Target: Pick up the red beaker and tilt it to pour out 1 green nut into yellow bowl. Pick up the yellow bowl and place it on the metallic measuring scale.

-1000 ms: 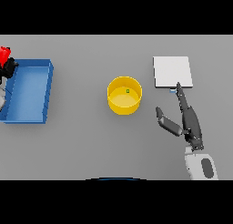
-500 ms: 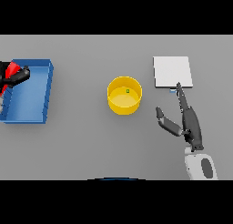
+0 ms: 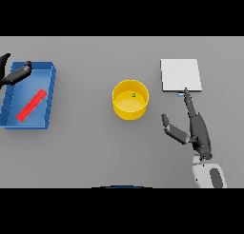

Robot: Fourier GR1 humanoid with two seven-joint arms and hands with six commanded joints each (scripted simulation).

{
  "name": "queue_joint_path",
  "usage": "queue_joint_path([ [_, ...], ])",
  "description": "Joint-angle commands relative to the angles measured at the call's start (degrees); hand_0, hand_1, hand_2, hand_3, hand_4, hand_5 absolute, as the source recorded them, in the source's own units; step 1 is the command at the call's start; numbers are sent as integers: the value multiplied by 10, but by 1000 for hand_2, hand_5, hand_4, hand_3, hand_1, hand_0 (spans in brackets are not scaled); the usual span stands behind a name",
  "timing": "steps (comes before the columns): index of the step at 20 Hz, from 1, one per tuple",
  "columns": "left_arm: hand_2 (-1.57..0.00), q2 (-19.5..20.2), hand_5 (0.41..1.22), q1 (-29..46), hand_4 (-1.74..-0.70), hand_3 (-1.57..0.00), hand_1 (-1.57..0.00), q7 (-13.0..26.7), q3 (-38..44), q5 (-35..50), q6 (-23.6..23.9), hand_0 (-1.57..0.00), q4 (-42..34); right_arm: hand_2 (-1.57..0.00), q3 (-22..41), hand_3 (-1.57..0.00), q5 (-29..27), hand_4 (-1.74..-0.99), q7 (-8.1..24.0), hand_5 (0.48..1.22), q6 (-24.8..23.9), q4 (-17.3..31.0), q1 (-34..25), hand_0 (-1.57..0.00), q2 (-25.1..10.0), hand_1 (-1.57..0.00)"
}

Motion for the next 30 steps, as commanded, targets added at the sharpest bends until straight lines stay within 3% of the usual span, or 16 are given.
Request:
queue_joint_path([
  [1, -65, -3, 674, 1, -783, -61, -64, -5, 2, 1, 5, -79, -3, 1, 3, 1, 11, -1195, 5, 660, -4, 1, -2, 1, -2, 1],
  [2, -52, -6, 674, 1, -785, -49, -51, -25, 8, 6, 4, -63, 6, 1, 6, 1, 23, -1203, 12, 660, -9, 9, -10, 1, -3, 1],
  [5, -26, -9, 679, -4, -780, -24, -26, -28, 7, 0, 13, -32, 7, 1, 20, 1, 24, -1162, 1, 694, 19, 12, -33, 1, -15, 1],
  [8, -13, -15, 700, 0, -781, -12, -13, -28, 5, 3, 15, -16, 7, 1, 33, 1, 45, -1221, -1, 709, 59, 23, -77, 1, -60, 1],
  [12, -5, -17, 710, 2, -794, -4, -5, -31, 5, 6, 14, -6, 8, 1, 75, 1, 118, -1278, 40, 683, 99, 48, -144, 1, -108, 1],
  [18, 0, -20, 719, -4, -794, 0, 0, -31, 3, 3, 11, -1, 16, 1, 153, 1, 219, -1270, 6, 664, 161, 95, -252, 1, -171, 1],
  [22, 0, -20, 723, -7, -798, 0, 0, -26, -1, 0, 13, 0, 8, 1, 180, 1, 233, -1274, -3, 656, 196, 139, -305, 1, -170, 1],
  [30, 1, -17, 723, -10, -794, 1, 1, -26, 3, 3, 9, 1, 13, 1, 235, 1, 259, -1246, -54, 686, 247, 235, -382, 1, -160, 1],
])
